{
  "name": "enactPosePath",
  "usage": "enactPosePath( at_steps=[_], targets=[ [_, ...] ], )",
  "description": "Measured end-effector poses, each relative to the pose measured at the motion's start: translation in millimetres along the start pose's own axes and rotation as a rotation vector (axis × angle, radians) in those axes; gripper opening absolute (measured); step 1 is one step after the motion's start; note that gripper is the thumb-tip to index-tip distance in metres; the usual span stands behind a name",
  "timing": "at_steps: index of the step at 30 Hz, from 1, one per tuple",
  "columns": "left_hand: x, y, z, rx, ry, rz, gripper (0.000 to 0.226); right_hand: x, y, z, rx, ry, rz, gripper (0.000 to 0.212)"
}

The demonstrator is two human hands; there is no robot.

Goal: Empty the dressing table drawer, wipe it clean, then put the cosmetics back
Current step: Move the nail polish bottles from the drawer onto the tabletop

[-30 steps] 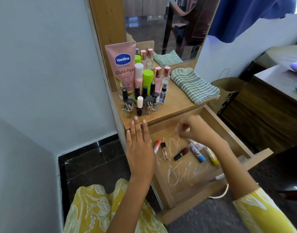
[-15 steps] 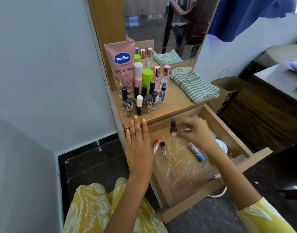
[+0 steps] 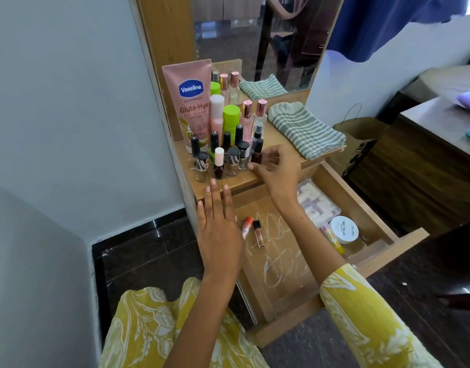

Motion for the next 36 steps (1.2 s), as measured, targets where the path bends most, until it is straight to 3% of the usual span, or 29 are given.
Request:
enactPosePath(
  at_steps=[2, 5, 6, 8, 11, 15, 18, 20, 25, 28, 36],
  targets=[
    [3.1, 0.4, 0.2, -0.012, -0.022, -0.012, 0.092, 8.0, -7.7, 1.1, 0.022, 0.017, -0.012, 0.036],
    [9.1, 0.7, 2.0, -0.027, -0.057, -0.008, 0.099, 23.1, -27.0, 7.7, 0.223, -0.141, 0.033, 0.024],
    [11.2, 0.8, 3.5, -0.034, -0.057, -0.004, 0.100, 22.7, -33.8, 8.5, 0.295, -0.213, 0.137, 0.018],
    [14.7, 0.0, 7.9, -0.044, -0.036, 0.011, 0.092, 11.2, -47.5, -0.9, 0.354, -0.428, 0.497, 0.010],
    [13.0, 0.2, 18.4, -0.015, 0.019, 0.017, 0.052, -9.1, -72.0, -31.1, 0.336, -0.831, 0.970, 0.030],
    [11.1, 0.3, 20.9, -0.022, 0.034, 0.044, 0.055, -26.4, -86.9, -43.7, 0.469, -1.012, 1.101, 0.031],
    [10.6, 0.8, 22.0, -0.030, 0.022, 0.032, 0.056, -28.3, -83.9, -44.2, 0.508, -1.113, 1.075, 0.025],
    [11.1, -0.2, 24.2, -0.037, 0.020, 0.026, 0.056, -20.0, -73.6, -37.0, 0.384, -1.054, 1.006, 0.024],
    [14.0, -6.1, 27.4, -0.024, 0.012, -0.002, 0.054, 5.8, -47.3, 16.7, 0.068, -0.250, 0.467, 0.023],
    [13.7, -8.1, 25.1, -0.004, 0.019, 0.010, 0.055, -7.5, -49.4, 33.1, 0.019, -0.011, 0.266, 0.024],
    [11.3, -9.5, 25.3, 0.006, 0.053, 0.031, 0.062, -42.1, -54.0, 29.4, 0.075, -0.021, 0.116, 0.023]
  ],
)
Point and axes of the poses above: each hand's wrist, its own y-axis towards the middle knuckle, its own x-axis out of the back of the hand, z = x × y, the point moved 5 cm from there along y, towards the middle knuckle, and after that the axes turned 8 degrees about y, right-handed, at the moved point
